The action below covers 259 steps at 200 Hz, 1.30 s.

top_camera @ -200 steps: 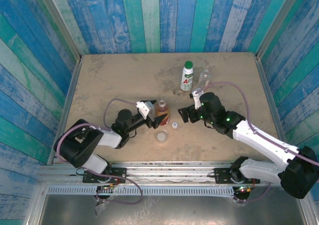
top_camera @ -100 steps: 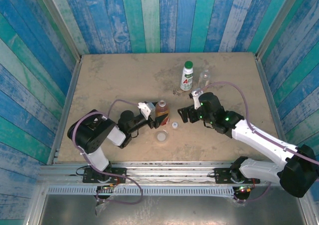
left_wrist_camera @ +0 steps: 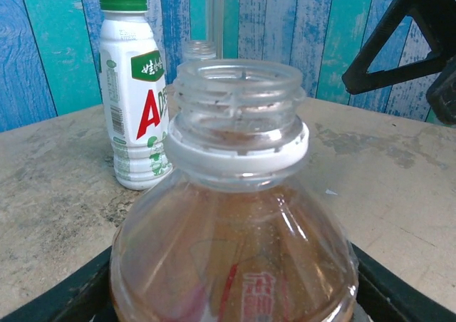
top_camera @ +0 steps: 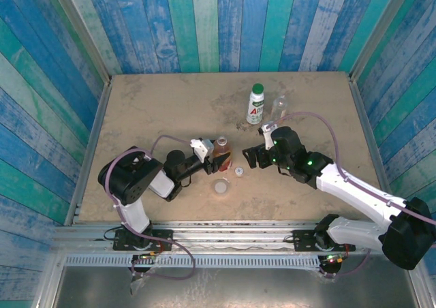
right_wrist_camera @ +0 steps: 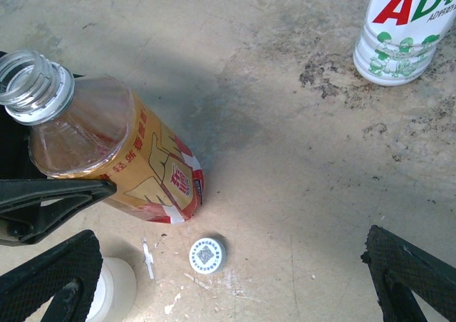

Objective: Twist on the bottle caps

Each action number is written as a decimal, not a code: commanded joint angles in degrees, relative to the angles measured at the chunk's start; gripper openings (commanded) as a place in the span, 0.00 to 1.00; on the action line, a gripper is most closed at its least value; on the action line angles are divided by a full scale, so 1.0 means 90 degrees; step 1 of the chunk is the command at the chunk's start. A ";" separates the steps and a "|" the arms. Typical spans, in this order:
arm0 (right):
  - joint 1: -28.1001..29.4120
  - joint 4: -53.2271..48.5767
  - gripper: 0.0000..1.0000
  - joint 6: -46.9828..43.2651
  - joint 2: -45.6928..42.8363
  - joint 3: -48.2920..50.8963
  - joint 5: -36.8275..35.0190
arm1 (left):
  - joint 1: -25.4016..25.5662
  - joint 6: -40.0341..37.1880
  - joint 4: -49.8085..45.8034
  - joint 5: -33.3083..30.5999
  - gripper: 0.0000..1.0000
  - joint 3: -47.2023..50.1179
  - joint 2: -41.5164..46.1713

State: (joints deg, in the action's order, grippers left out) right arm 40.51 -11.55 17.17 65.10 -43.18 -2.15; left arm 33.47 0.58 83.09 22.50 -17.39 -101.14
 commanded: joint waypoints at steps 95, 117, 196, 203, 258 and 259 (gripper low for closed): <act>0.1065 -0.0487 0.80 0.0237 0.1215 -0.0264 -0.0868 | -0.0019 -0.0181 -0.0387 0.0054 0.60 0.0691 0.0998; 0.1162 -0.0451 0.73 0.0383 0.1648 -0.0391 -0.0816 | -0.0019 -0.0050 -0.0306 0.0061 0.60 0.0835 0.1152; 0.1173 -0.0116 0.54 0.0505 0.2832 -0.0707 -0.0704 | -0.0010 -0.0053 -0.0335 -0.0011 0.60 0.1112 0.1307; 0.1173 -0.0122 0.53 0.0511 0.2903 -0.0734 -0.0713 | -0.0010 -0.0042 -0.0336 -0.0014 0.60 0.1112 0.1317; 0.1173 -0.0058 0.47 0.0601 0.3350 -0.0867 -0.0819 | -0.0018 -0.0123 -0.0591 -0.0080 0.60 0.1126 0.1519; 0.1173 -0.0061 0.47 0.0602 0.3356 -0.0867 -0.0827 | -0.0013 -0.0123 -0.0595 -0.0079 0.60 0.1124 0.1515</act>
State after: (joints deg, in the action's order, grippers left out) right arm 50.83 -12.43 21.58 93.89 -49.63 -8.19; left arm 33.47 0.19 79.42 22.50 -7.81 -90.02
